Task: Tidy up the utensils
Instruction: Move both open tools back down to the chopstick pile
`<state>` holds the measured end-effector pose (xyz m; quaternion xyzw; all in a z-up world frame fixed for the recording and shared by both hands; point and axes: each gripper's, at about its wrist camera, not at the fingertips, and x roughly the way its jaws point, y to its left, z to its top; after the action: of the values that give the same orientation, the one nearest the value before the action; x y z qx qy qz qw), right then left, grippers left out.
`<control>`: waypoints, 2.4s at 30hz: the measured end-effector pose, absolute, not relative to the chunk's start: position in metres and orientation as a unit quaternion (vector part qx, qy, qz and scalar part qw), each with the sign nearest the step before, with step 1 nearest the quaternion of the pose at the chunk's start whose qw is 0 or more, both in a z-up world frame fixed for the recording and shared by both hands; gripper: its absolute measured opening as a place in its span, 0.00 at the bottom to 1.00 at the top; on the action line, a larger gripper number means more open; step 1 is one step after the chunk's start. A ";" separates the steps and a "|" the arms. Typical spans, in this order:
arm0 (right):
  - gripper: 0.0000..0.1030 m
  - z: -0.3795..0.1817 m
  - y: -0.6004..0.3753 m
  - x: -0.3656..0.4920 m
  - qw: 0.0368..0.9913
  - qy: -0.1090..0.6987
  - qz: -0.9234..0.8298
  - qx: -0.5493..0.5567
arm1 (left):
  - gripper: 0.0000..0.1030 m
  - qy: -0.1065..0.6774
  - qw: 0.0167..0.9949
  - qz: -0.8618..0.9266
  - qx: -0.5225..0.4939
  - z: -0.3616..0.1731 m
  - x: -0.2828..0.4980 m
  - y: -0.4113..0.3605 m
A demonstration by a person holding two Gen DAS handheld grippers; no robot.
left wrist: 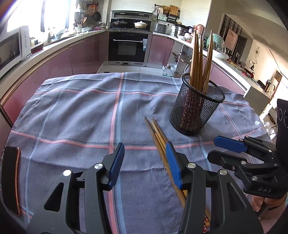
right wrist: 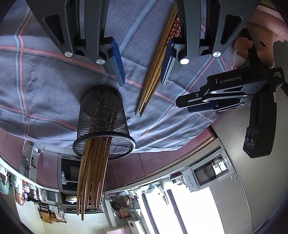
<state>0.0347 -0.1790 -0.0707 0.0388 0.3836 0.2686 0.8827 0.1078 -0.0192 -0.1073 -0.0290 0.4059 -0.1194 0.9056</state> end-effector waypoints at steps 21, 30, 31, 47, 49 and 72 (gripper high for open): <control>0.37 -0.097 -0.164 0.029 0.865 0.421 0.272 0.019 | 0.49 0.453 0.877 -0.158 -0.019 -0.149 0.102 -0.038; 0.37 -0.100 -0.161 0.032 0.864 0.425 0.267 0.016 | 0.48 0.456 0.877 -0.153 0.006 -0.152 0.103 -0.044; 0.37 -0.101 -0.161 0.032 0.864 0.425 0.267 0.015 | 0.48 0.456 0.877 -0.153 0.010 -0.152 0.103 -0.044; 0.36 -0.106 -0.144 0.040 0.863 0.430 0.264 -0.006 | 0.33 0.460 0.875 -0.150 0.006 -0.149 0.105 -0.030; 0.34 -0.106 -0.145 0.040 0.863 0.430 0.263 -0.004 | 0.33 0.459 0.875 -0.151 0.005 -0.150 0.105 -0.030; 0.24 -0.106 -0.136 0.045 0.868 0.433 0.237 -0.050 | 0.34 0.461 0.874 -0.152 0.014 -0.151 0.111 -0.032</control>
<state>0.0452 -0.1362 -0.1055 -0.0496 0.4331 0.2369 0.8682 0.1111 -0.0322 -0.1505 0.0142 0.4606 -0.1523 0.8743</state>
